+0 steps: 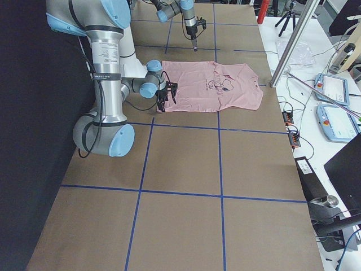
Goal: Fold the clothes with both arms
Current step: 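Move both grippers to the shirt hem corners nearest the robot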
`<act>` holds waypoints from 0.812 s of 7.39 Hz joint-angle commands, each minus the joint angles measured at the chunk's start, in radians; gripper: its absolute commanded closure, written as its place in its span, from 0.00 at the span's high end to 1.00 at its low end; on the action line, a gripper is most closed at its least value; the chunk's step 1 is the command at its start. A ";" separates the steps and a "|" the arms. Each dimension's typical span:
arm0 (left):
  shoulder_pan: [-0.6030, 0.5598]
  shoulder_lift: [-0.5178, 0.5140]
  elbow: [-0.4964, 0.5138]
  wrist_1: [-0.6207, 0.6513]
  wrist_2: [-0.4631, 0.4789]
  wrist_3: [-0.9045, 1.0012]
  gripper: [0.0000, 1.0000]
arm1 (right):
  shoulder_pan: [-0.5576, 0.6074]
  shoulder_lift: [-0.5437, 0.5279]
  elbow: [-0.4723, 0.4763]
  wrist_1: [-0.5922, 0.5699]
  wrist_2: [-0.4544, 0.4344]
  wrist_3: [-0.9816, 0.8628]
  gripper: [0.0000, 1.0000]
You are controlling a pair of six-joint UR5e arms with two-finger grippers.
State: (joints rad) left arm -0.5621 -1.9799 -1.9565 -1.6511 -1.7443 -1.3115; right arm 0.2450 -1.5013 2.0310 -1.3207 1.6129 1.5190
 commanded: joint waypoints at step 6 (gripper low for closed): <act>0.002 -0.017 0.002 0.002 -0.003 -0.003 1.00 | -0.016 -0.019 -0.008 0.001 0.033 0.001 0.64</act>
State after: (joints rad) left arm -0.5604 -1.9937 -1.9548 -1.6496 -1.7472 -1.3146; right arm 0.2323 -1.5199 2.0233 -1.3194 1.6448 1.5190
